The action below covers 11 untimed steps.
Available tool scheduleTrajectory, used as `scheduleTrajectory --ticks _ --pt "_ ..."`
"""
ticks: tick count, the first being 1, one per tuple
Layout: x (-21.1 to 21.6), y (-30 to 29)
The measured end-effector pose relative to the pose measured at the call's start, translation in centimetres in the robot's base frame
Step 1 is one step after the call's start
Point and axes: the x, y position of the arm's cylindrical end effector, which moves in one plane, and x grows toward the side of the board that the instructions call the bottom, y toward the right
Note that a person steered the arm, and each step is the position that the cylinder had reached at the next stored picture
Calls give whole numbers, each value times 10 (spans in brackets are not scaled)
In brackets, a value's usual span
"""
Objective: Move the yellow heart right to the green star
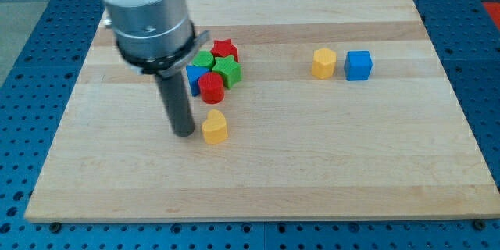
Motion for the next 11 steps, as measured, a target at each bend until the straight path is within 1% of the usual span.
scheduleTrajectory --ticks 1,2,3,4,5,7,9,11 --pt "37 2" --pt "32 8" --pt "15 17" --pt "14 55" --pt "10 76" --pt "-18 78" --pt "-36 118" --pt "-66 117"
